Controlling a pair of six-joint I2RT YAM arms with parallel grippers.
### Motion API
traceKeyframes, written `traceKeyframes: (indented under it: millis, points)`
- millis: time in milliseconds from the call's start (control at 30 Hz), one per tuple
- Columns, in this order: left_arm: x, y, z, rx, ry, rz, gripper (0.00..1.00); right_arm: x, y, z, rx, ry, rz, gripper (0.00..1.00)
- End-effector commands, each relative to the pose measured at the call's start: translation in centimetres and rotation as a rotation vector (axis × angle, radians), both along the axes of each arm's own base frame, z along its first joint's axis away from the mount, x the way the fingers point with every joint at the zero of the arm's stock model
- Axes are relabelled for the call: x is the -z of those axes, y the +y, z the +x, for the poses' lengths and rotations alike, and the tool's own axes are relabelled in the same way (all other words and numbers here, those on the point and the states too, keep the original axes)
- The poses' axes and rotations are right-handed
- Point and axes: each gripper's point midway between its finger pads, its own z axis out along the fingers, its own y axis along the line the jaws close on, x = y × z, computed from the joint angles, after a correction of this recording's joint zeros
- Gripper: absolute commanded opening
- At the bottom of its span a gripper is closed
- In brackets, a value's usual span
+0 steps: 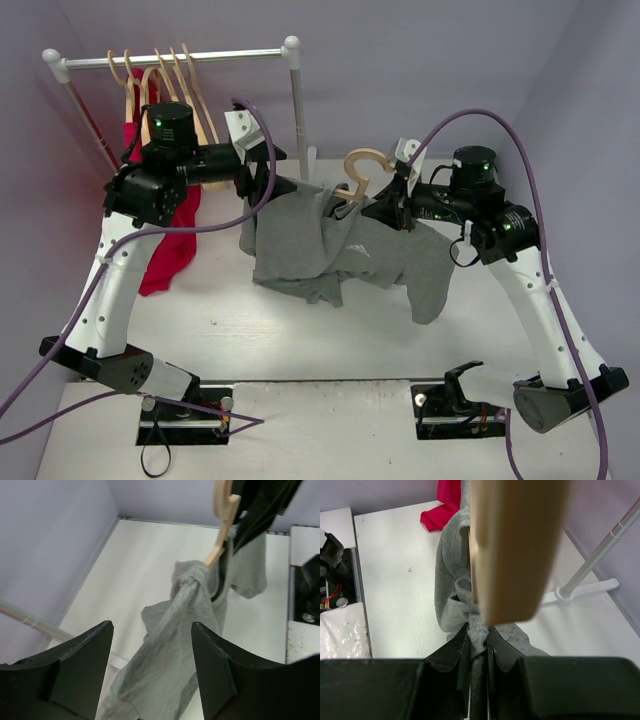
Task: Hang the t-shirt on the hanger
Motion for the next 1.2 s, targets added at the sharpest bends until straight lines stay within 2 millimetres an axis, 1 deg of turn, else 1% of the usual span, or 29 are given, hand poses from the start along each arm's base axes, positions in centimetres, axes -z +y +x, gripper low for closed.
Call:
traceKeyframes:
  millis: [0,133,233,433,567,633,667,733,767,800,833,867,900,1033,1167]
  points:
    - [0.2,-0.8,-1.8,0.145,-0.013,-0.009,0.59,-2.2,0.7,0.1,-0.057,-0.103,0.057,0.0]
    - [2.4,-0.8,-1.5,0.148,0.022,0.019,0.59,-1.6,0.8,-0.1,-0.071,-0.088,0.054,0.0]
    - [4.1,-0.6,-0.8,0.12,0.036,0.056,0.59,-1.0,0.9,-0.1,-0.081,-0.074,0.052,0.0]
    - [5.9,-0.1,0.5,0.082,0.031,0.124,0.59,0.1,1.3,-0.3,-0.112,-0.038,0.052,0.0]
    - [6.8,0.0,0.8,0.085,0.031,0.149,0.58,0.3,1.3,-0.3,-0.115,-0.033,0.051,0.0]
    - [7.1,-0.1,0.8,0.094,0.033,0.152,0.52,0.3,1.3,-0.2,-0.116,-0.033,0.05,0.0]
    - [7.2,-0.1,0.7,0.101,0.035,0.152,0.46,0.4,1.3,-0.2,-0.115,-0.031,0.049,0.0]
    - [7.3,-0.2,0.5,0.115,0.034,0.15,0.4,0.6,1.3,-0.2,-0.112,-0.028,0.046,0.0]
    - [7.3,-0.4,0.3,0.129,0.035,0.142,0.34,0.6,1.3,-0.2,-0.114,-0.029,0.046,0.0]
    - [7.3,-0.4,0.2,0.133,0.033,0.142,0.32,0.8,1.3,-0.2,-0.114,-0.024,0.044,0.0]
    - [7.4,-0.4,0.1,0.14,0.033,0.14,0.26,0.9,1.3,-0.2,-0.115,-0.021,0.044,0.0]
    - [7.4,-0.5,-0.1,0.151,0.031,0.136,0.21,1.0,1.3,-0.2,-0.116,-0.02,0.044,0.0]
    - [7.3,-0.5,-0.1,0.155,0.024,0.137,0.2,1.1,1.3,-0.2,-0.115,-0.019,0.042,0.0]
    - [7.4,-0.5,-1.1,0.202,0.005,0.125,0.0,1.5,1.2,-0.1,-0.108,-0.01,0.038,0.0]
    - [7.4,-0.4,-2.5,0.237,-0.005,0.109,0.0,1.8,1.1,-0.2,-0.098,-0.008,0.033,0.0]
